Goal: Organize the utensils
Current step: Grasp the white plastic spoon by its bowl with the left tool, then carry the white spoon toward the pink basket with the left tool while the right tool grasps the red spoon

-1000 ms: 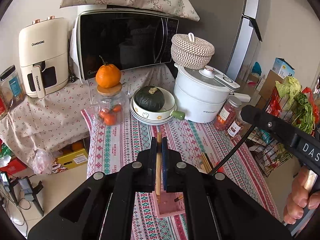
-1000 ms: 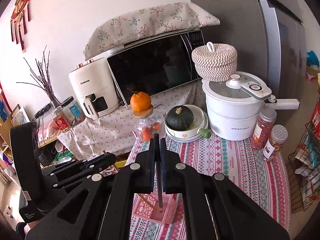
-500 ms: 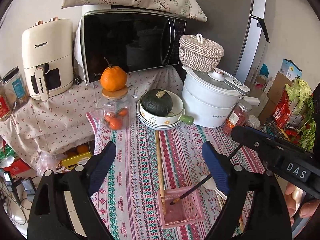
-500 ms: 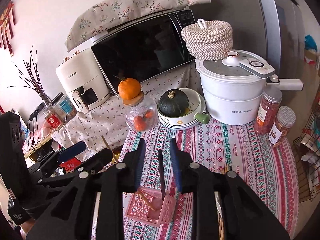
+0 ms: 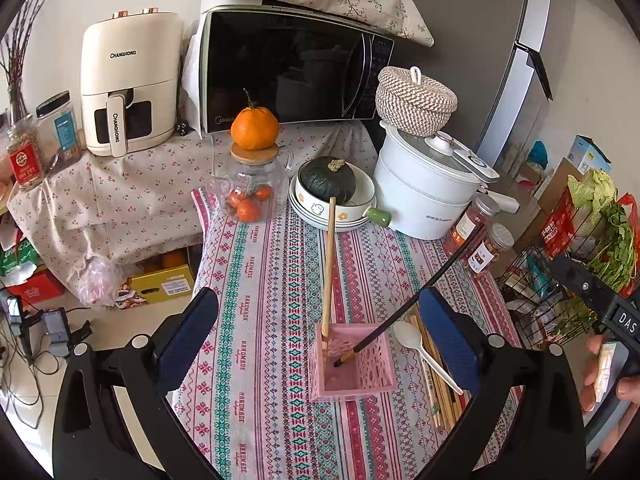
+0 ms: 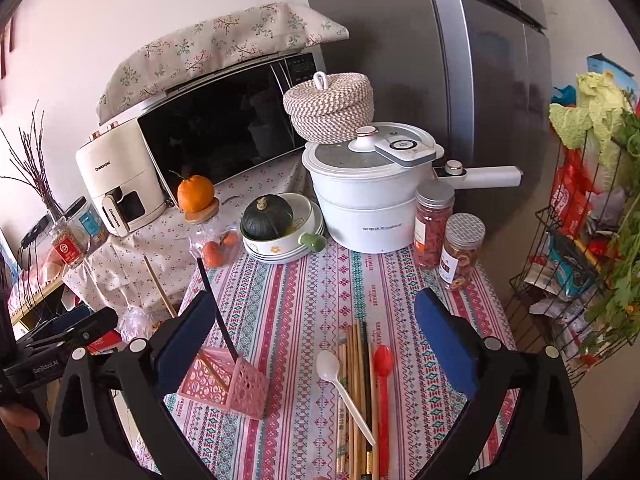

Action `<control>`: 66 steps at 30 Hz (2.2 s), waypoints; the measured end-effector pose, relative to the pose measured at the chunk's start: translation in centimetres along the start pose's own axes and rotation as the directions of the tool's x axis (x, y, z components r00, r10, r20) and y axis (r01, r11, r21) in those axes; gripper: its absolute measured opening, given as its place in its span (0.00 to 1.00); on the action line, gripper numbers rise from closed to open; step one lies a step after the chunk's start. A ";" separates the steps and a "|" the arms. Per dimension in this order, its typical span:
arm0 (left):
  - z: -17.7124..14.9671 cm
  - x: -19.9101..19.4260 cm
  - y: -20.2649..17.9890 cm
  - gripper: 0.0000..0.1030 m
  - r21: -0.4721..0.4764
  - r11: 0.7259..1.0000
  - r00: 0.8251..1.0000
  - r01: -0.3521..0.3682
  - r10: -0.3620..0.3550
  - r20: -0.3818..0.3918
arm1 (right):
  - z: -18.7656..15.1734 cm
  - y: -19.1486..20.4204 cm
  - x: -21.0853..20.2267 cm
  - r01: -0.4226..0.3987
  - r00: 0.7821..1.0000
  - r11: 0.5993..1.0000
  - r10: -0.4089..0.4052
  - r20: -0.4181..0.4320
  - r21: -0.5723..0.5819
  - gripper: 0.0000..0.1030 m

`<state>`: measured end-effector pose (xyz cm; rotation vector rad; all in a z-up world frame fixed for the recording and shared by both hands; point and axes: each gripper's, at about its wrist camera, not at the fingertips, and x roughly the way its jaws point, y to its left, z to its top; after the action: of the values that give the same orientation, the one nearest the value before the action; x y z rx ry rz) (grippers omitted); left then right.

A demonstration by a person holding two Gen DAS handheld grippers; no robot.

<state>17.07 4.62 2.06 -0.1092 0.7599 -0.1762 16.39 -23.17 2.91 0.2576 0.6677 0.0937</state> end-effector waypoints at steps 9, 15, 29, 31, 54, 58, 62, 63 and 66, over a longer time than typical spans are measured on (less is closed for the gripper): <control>-4.3 -0.6 -4.9 0.94 0.069 0.998 0.996 0.008 -0.001 -0.092 | -3.8 -5.7 -1.9 0.098 0.994 0.994 -0.095 -0.062 0.052 0.94; -7.1 1.7 -10.8 0.94 0.137 0.989 0.982 0.047 -0.021 -0.186 | -5.6 -10.2 -3.1 0.158 0.984 0.985 -0.152 -0.091 0.067 0.94; -8.9 18.0 -16.3 0.55 0.035 0.995 0.917 -0.094 0.100 -0.385 | -8.6 -19.7 0.1 0.258 0.948 0.953 -0.217 -0.234 0.160 0.94; -8.6 19.8 -15.6 0.52 -0.006 0.991 0.909 -0.132 0.119 -0.401 | -9.0 -20.1 0.9 0.255 0.943 0.955 -0.210 -0.259 0.153 0.94; -8.5 19.3 -14.4 0.31 -0.098 0.994 0.910 -0.050 0.005 -0.415 | -8.8 -19.2 3.3 0.255 0.934 0.959 -0.211 -0.288 0.122 0.94; -9.0 15.0 -14.9 0.31 -0.036 0.998 0.931 0.046 -0.056 -0.361 | -8.7 -18.4 3.8 0.246 0.935 0.960 -0.200 -0.293 0.130 0.94; -9.2 10.6 -14.3 0.31 0.045 0.990 0.949 0.131 -0.112 -0.294 | -8.7 -17.3 4.9 0.238 0.931 0.963 -0.189 -0.312 0.127 0.94; -9.2 9.7 -13.7 0.31 0.062 0.987 0.952 0.146 -0.123 -0.279 | -8.7 -17.0 5.1 0.237 0.930 0.963 -0.188 -0.316 0.126 0.94; -9.2 6.3 -12.1 0.31 0.104 0.978 0.961 0.179 -0.152 -0.230 | -8.8 -16.0 6.2 0.227 0.927 0.966 -0.175 -0.333 0.126 0.94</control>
<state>13.69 -8.83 -6.88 -0.0354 0.9598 -0.3999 15.77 -35.76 -11.71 0.3330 1.0245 -0.1208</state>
